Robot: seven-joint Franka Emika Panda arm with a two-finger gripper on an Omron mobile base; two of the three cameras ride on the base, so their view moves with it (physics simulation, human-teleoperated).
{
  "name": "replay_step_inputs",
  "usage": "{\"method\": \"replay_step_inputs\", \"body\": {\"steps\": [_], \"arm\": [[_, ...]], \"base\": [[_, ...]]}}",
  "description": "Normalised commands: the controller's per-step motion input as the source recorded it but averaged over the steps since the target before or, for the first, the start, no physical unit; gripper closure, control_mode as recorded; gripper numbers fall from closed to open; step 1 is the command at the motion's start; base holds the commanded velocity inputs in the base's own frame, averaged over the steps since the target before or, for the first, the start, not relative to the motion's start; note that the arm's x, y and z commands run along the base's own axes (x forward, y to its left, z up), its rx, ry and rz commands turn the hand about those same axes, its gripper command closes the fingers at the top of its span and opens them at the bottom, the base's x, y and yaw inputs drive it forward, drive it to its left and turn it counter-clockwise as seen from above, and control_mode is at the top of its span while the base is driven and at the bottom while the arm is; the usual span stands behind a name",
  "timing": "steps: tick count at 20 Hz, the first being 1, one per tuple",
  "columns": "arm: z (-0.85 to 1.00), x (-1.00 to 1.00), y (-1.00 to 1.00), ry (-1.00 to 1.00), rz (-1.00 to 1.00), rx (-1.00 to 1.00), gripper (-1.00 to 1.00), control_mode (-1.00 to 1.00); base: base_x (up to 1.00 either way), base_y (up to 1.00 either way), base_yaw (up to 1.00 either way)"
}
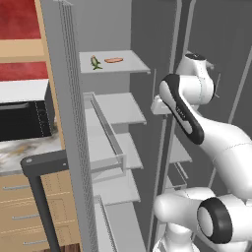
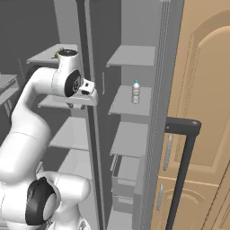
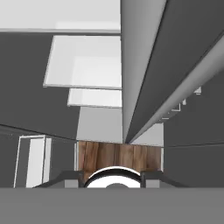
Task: There's a fish in the fridge that needs to be moved to the freezer for freezing. Pick up the fish from the fridge, place it on any shelf in the freezer, and close the fridge and freezer doors when done.
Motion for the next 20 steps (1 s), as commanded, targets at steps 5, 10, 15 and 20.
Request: {"method": "replay_step_inputs", "body": {"steps": [5,10,15,20], "arm": [[0.00,-0.35,0.00,-0.09,0.00,0.00,-1.00,-1.00],[0.24,-0.61,0.00,-0.23,0.00,0.02,-1.00,-1.00],[0.86,-0.59,0.04,-0.42,0.00,0.03,-1.00,-1.00],[0.71,-0.41,0.28,-0.33,0.01,0.02,-1.00,-1.00]], "base": [[0.00,0.00,0.00],[0.00,0.00,0.00],[0.00,0.00,0.00],[0.00,0.00,0.00]]}}
